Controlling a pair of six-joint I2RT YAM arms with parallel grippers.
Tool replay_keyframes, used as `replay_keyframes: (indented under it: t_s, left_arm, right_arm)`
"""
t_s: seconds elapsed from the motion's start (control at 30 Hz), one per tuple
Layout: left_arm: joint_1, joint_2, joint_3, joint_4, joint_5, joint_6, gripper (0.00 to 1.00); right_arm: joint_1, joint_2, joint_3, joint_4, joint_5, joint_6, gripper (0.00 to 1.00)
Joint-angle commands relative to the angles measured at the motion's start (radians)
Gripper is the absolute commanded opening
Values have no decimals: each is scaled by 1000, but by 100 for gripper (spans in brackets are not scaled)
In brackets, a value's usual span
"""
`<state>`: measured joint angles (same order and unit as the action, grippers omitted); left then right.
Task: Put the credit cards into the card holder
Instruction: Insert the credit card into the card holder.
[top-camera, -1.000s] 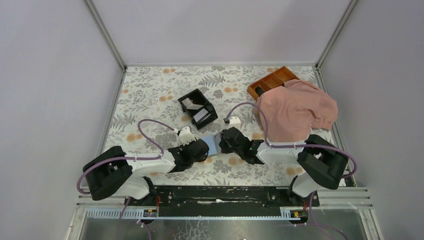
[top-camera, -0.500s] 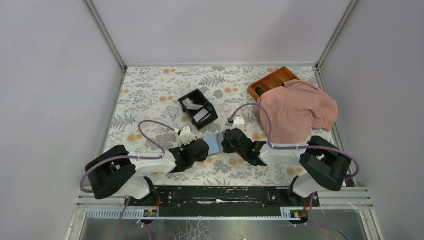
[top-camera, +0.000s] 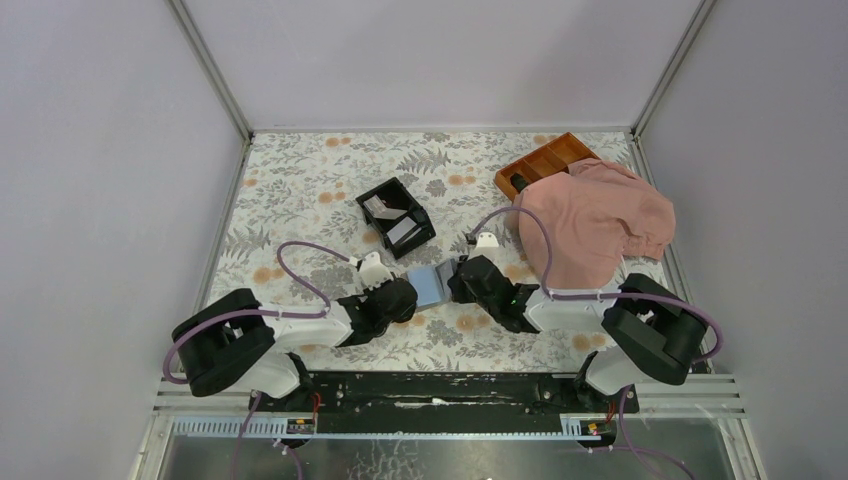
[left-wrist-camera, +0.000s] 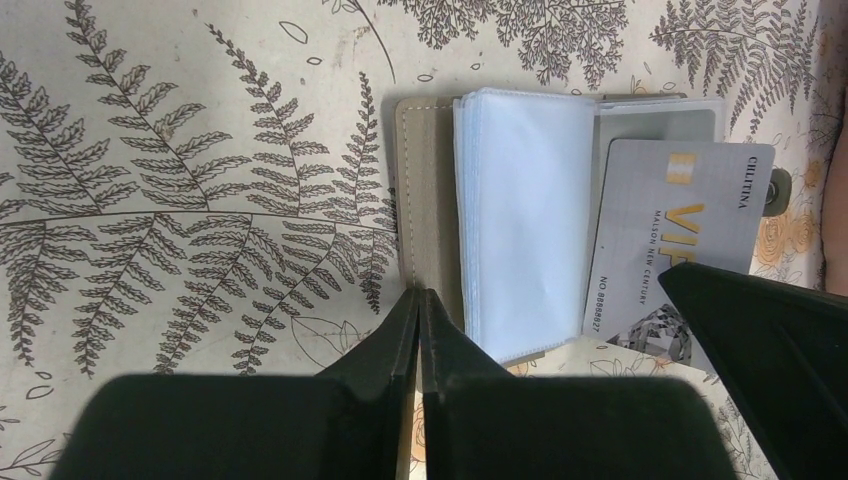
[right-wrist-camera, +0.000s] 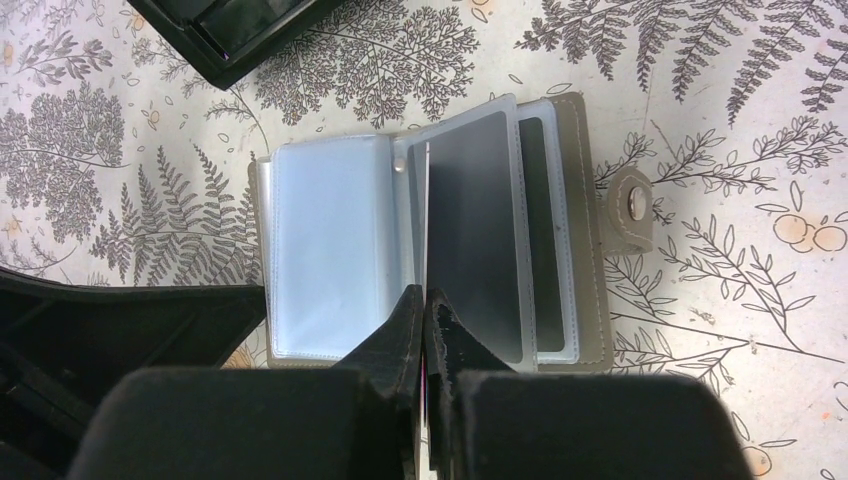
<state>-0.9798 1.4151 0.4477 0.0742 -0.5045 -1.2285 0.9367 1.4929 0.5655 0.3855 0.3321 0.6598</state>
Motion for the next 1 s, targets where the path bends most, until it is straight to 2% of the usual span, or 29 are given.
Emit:
replay_keyframes:
  t_s: [0.0,0.97]
  left_arm:
    - [5,57,-60,-140,68,18,6]
    - [6,64,-65,-140,66,27,5]
  right_arm:
    - [-16,-38,-29,80,37,8,0]
    - [-132,63,-127,409,-284,132,0]
